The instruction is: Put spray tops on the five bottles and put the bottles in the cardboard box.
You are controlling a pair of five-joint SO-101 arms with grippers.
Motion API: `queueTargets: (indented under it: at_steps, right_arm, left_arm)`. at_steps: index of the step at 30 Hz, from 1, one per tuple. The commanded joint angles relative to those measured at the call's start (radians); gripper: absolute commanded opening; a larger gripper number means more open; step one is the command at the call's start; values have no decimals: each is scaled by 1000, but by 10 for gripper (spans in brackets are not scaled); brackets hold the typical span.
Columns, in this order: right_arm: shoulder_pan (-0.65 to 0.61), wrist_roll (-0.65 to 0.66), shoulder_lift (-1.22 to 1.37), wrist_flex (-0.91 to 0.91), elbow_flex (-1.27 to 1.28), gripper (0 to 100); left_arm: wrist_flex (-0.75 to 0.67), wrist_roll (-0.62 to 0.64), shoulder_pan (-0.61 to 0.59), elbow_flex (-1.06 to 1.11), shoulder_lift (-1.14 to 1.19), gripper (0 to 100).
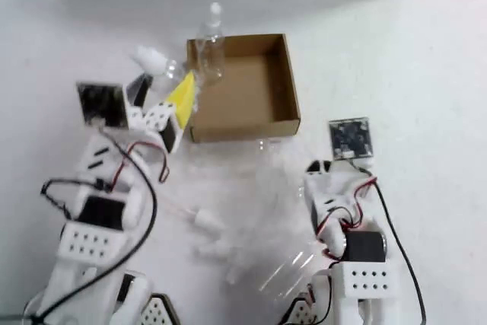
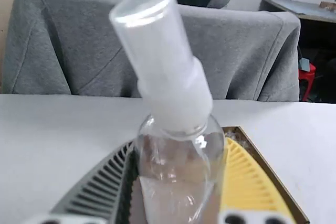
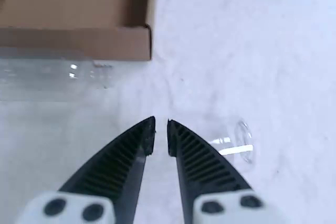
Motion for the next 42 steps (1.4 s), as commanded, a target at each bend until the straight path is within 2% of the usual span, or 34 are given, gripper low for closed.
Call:
queueTargets:
  at_steps: [1, 8, 11, 22, 42]
  right_arm:
    - [85, 14, -12, -165, 129, 21]
    - [113, 14, -12, -278, 244, 19]
    - [130, 14, -12, -326, 272, 19]
    - [130, 14, -12, -343, 284, 19]
    - [128, 14, -12, -343, 285, 20]
  left_arm:
    - [-175, -6, 19, -114, 170, 21]
    - [-437, -9, 88, -120, 407, 22]
    - [-503, -9, 94, -175, 530, 22]
    - [-512, -9, 53, -381, 865, 22]
    - [-512, -9, 42, -540, 1144, 22]
